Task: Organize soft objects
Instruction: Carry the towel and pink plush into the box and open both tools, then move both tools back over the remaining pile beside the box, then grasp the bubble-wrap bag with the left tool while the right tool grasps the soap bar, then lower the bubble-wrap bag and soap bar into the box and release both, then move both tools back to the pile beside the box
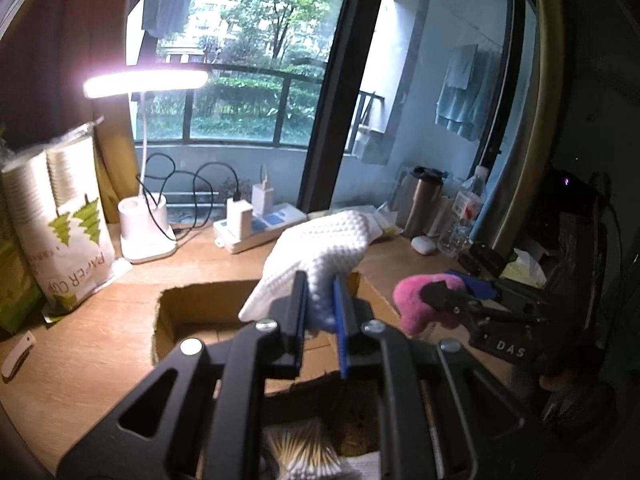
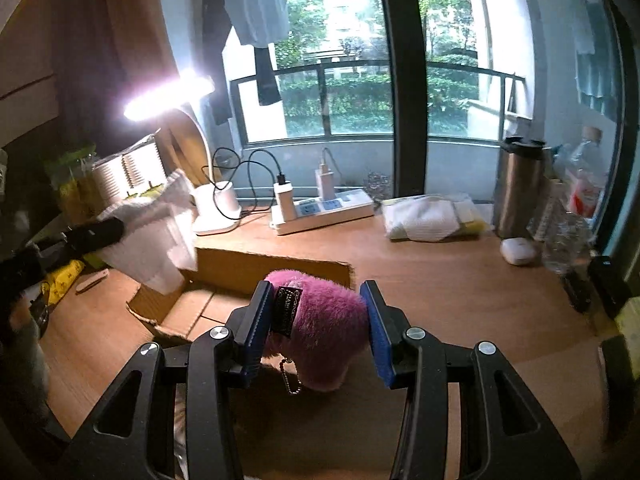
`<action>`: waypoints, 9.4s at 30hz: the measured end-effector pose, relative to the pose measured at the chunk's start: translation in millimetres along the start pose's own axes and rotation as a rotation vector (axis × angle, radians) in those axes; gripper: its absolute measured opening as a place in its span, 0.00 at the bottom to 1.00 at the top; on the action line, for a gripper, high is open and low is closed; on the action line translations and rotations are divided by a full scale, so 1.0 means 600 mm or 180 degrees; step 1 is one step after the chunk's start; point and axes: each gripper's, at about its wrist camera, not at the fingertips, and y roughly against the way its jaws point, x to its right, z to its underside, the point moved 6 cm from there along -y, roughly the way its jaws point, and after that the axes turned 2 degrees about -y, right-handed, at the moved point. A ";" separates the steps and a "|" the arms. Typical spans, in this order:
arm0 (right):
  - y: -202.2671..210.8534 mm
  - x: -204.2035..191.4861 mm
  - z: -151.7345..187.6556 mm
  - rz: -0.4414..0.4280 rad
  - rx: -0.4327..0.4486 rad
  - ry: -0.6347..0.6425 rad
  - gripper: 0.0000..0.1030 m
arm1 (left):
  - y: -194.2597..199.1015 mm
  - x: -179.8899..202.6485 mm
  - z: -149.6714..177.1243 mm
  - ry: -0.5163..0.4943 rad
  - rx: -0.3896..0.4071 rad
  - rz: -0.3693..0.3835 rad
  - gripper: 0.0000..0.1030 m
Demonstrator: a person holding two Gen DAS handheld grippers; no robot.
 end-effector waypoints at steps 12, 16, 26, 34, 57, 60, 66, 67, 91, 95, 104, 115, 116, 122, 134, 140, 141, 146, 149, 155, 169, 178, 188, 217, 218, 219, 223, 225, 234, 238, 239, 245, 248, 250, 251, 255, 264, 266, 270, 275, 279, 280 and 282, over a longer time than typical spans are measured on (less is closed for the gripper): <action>-0.094 -0.011 0.024 -0.0221 -0.0333 -0.0044 0.46 | -0.095 -0.001 0.069 0.0156 -0.0401 -0.0058 0.12; -0.105 -0.016 0.020 -0.0245 -0.0392 0.0017 0.47 | -0.097 0.002 0.064 0.0128 -0.0333 -0.0064 0.12; -0.112 -0.031 0.027 -0.0259 -0.0505 0.0195 0.54 | -0.098 0.007 0.062 0.0051 -0.0415 -0.0115 0.15; -0.061 -0.019 0.025 -0.0163 -0.0335 0.0167 0.72 | -0.037 -0.003 0.049 0.0164 -0.0099 -0.0290 0.67; 0.326 0.003 -0.013 0.0470 0.0418 0.0379 0.73 | 0.264 0.078 -0.010 0.0112 0.0483 -0.0237 0.87; 0.374 -0.016 -0.018 0.0473 0.0543 0.0336 0.75 | 0.302 0.084 -0.009 0.0107 0.0527 -0.0263 0.87; 0.425 -0.055 -0.005 0.0375 0.0618 0.0303 0.80 | 0.323 0.080 0.008 0.0127 0.0492 -0.0331 0.88; 0.424 -0.058 0.002 0.0366 0.0598 0.0290 0.80 | 0.318 0.076 0.014 0.0134 0.0447 -0.0351 0.88; 0.088 -0.083 0.221 -0.0043 -0.0634 0.0316 0.80 | 0.097 -0.022 0.262 0.0288 -0.0692 -0.0683 0.88; 0.079 -0.085 0.239 -0.0108 -0.0781 0.0285 0.80 | 0.082 -0.027 0.284 0.0324 -0.0833 -0.0645 0.88; 0.065 -0.089 0.287 -0.0155 -0.1071 0.0218 0.79 | 0.062 -0.033 0.325 0.0453 -0.1078 -0.0498 0.88; 0.051 -0.083 0.295 -0.0114 -0.1130 0.0209 0.41 | 0.033 -0.029 0.324 0.0370 -0.1189 -0.0405 0.88; 0.051 -0.081 0.293 -0.0113 -0.1124 0.0202 0.39 | 0.031 -0.028 0.324 0.0344 -0.1194 -0.0420 0.87; 0.066 -0.065 0.271 -0.0071 -0.0969 0.0182 0.27 | 0.033 -0.010 0.314 0.0241 -0.1202 -0.0313 0.66; 0.085 -0.053 0.233 -0.0050 -0.0717 0.0213 0.26 | 0.086 0.015 0.232 0.0129 -0.0802 -0.0162 0.53; 0.101 -0.049 0.206 -0.0032 -0.0567 0.0209 0.26 | 0.103 0.025 0.205 0.0097 -0.0667 -0.0113 0.53; 0.102 -0.048 0.202 -0.0032 -0.0547 0.0208 0.26 | 0.106 0.025 0.198 0.0116 -0.0634 -0.0082 0.53; 0.106 -0.042 0.185 -0.0030 -0.0455 0.0187 0.26 | 0.107 0.009 0.177 0.0144 -0.0544 -0.0111 0.53; 0.106 -0.040 0.180 -0.0023 -0.0426 0.0176 0.26 | 0.105 -0.003 0.167 0.0172 -0.0523 -0.0135 0.53; 0.103 -0.035 0.163 -0.0007 -0.0364 0.0173 0.26 | 0.100 -0.012 0.140 0.0132 -0.0405 -0.0206 0.53; 0.060 -0.032 0.115 -0.0069 -0.0268 0.0070 0.26 | 0.062 -0.053 0.112 0.0182 -0.0326 -0.0295 0.53; 0.016 -0.022 0.086 -0.0081 -0.0247 0.0004 0.26 | 0.016 -0.059 0.088 0.0171 -0.0310 -0.0216 0.53; -0.040 0.004 0.062 -0.0084 -0.0228 -0.0082 0.26 | -0.041 -0.066 0.094 0.0214 -0.0463 -0.0250 0.53; -0.127 0.015 0.033 -0.0065 -0.0242 -0.0040 0.47 | -0.094 -0.077 0.086 0.0297 -0.0563 -0.0255 0.76; -0.122 0.013 0.032 -0.0065 -0.0233 -0.0040 0.47 | -0.090 -0.077 0.084 0.0302 -0.0539 -0.0255 0.76; -0.119 0.011 0.033 -0.0066 -0.0228 -0.0039 0.47 | -0.087 -0.076 0.083 0.0303 -0.0528 -0.0256 0.76; -0.103 0.001 0.038 -0.0072 -0.0223 -0.0007 0.47 | -0.066 -0.072 0.082 0.0288 -0.0476 -0.0269 0.77; -0.093 -0.005 0.041 -0.0072 -0.0218 0.0013 0.47 | -0.059 -0.070 0.082 0.0280 -0.0460 -0.0279 0.77; -0.046 -0.033 0.050 -0.0082 -0.0184 0.0081 0.47 | -0.022 -0.064 0.090 0.0344 -0.0401 -0.0237 0.77; -0.028 -0.046 0.053 -0.0101 -0.0162 0.0102 0.47 | -0.006 -0.057 0.095 0.0314 -0.0380 -0.0232 0.77; -0.023 -0.050 0.055 -0.0109 -0.0161 0.0110 0.47 | -0.002 -0.055 0.097 0.0307 -0.0372 -0.0234 0.77; -0.006 -0.073 0.069 -0.0159 -0.0189 0.0146 0.47 | 0.018 -0.048 0.111 0.0307 -0.0354 -0.0244 0.77; -0.001 -0.083 0.079 -0.0196 -0.0219 0.0153 0.47 | 0.025 -0.047 0.120 0.0319 -0.0359 -0.0250 0.77; 0.002 -0.091 0.089 -0.0213 -0.0256 0.0168 0.48 | 0.030 -0.046 0.127 0.0333 -0.0368 -0.0255 0.77; 0.003 -0.093 0.092 -0.0218 -0.0265 0.0171 0.48 | 0.033 -0.046 0.131 0.0338 -0.0369 -0.0257 0.77; 0.009 -0.103 0.112 -0.0240 -0.0320 0.0174 0.64 | 0.043 -0.048 0.146 0.0361 -0.0375 -0.0271 0.77; 0.010 -0.117 0.154 -0.0206 -0.0467 0.0223 0.68 | 0.048 -0.063 0.198 0.0434 -0.0523 -0.0350 0.78; 0.008 -0.119 0.166 -0.0196 -0.0513 0.0234 0.68 | 0.050 -0.068 0.210 0.0460 -0.0556 -0.0363 0.78; 0.004 -0.121 0.188 -0.0192 -0.0607 0.0237 0.68 | 0.054 -0.075 0.228 0.0494 -0.0601 -0.0388 0.79; 0.000 -0.129 0.215 -0.0193 -0.0707 0.0252 0.68 | 0.059 -0.089 0.256 0.0548 -0.0662 -0.0446 0.79; -0.005 -0.135 0.237 -0.0199 -0.0788 0.0262 0.68 | 0.057 -0.100 0.272 0.0567 -0.0744 -0.0533 0.79; -0.007 -0.136 0.241 -0.0200 -0.0804 0.0263 0.68 | 0.055 -0.103 0.278 0.0570 -0.0782 -0.0569 0.79; -0.012 -0.136 0.250 -0.0190 -0.0853 0.0261 0.68 | 0.053 -0.107 0.284 0.0565 -0.0815 -0.0597 0.79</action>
